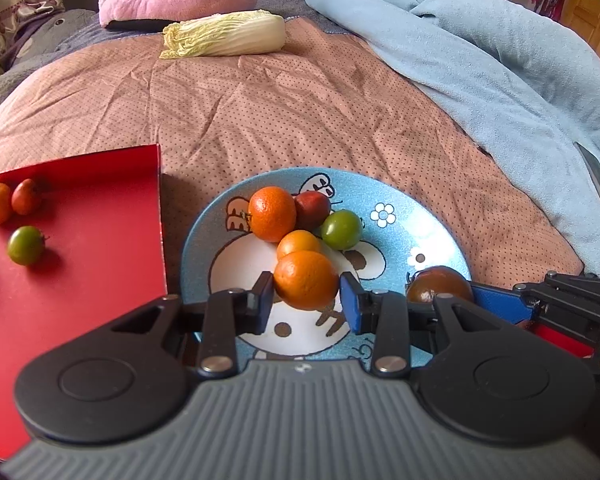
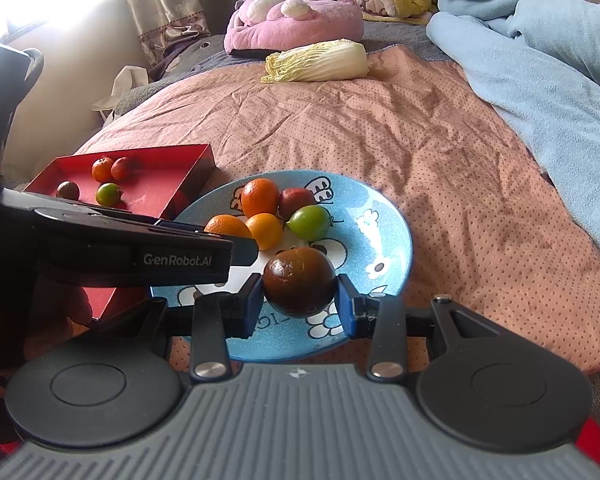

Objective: Organize fruits
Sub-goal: 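Lower both fruits onto the blue plate and open both grippers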

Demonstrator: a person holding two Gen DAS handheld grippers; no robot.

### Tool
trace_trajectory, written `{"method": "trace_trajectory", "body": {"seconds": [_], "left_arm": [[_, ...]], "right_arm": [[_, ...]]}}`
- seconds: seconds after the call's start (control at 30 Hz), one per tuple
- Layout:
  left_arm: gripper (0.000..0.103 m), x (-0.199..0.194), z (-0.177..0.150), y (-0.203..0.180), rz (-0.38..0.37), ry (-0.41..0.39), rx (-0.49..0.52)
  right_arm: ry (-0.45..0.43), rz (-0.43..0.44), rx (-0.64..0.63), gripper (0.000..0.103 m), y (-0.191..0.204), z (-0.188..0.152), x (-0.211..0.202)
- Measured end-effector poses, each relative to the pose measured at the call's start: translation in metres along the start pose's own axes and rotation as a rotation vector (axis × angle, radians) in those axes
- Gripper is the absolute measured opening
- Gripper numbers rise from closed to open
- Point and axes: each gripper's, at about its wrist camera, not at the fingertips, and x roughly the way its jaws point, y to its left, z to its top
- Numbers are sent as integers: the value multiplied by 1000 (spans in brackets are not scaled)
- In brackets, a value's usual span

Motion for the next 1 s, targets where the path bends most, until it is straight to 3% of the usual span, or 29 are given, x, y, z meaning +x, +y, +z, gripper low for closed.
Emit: {"method": "trace_trajectory", "body": {"seconds": [0.53,1.0], "left_arm": [[43,-11,1,-9,-54,-10,32],[43,-32,0,0,-43,-51,23]], "right_arm": [[16,-6,0,45,1,-1,6],[18,-14,7,45,4,4,14]]}}
